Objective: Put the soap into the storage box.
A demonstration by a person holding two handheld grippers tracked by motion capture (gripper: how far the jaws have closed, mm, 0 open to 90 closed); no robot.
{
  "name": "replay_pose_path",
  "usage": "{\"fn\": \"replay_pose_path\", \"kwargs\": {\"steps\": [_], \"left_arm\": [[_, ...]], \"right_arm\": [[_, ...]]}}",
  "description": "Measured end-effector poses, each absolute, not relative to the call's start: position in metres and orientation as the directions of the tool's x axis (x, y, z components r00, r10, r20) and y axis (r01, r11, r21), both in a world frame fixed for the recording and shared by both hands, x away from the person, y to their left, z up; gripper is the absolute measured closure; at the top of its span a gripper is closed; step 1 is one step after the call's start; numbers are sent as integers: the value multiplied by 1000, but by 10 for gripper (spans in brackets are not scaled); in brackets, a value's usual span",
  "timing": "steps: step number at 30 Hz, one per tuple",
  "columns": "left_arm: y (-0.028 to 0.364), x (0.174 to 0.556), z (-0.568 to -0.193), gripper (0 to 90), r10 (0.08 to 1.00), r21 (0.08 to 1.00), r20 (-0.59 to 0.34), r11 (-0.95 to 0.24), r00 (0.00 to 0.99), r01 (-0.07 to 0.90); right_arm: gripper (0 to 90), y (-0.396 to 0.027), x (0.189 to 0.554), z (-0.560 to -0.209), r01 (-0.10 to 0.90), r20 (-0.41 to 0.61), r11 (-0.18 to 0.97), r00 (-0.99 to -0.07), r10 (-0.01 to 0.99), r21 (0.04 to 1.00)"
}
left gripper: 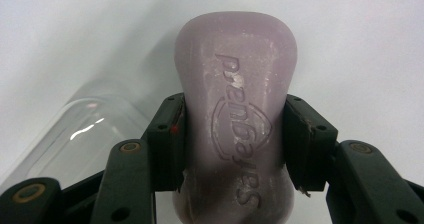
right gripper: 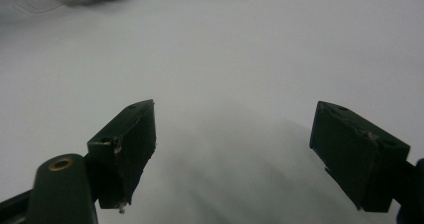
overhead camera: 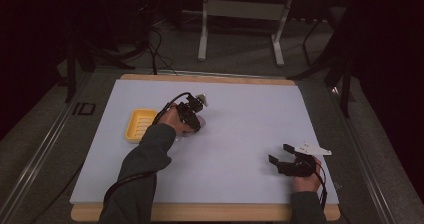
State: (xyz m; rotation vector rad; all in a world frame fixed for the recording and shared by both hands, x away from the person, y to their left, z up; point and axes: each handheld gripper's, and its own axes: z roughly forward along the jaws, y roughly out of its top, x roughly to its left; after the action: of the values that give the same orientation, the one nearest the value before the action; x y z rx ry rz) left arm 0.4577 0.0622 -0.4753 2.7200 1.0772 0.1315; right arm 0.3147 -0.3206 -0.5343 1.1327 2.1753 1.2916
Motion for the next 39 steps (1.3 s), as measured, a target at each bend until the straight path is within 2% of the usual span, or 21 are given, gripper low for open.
{"fn": "replay_pose_path", "kwargs": {"steps": [39], "left_arm": [[106,460,-463,497,761,228,20,-635,648,738]], "right_arm": [[182,-321,314,-534,449,83,255,-608,790,856]]}}
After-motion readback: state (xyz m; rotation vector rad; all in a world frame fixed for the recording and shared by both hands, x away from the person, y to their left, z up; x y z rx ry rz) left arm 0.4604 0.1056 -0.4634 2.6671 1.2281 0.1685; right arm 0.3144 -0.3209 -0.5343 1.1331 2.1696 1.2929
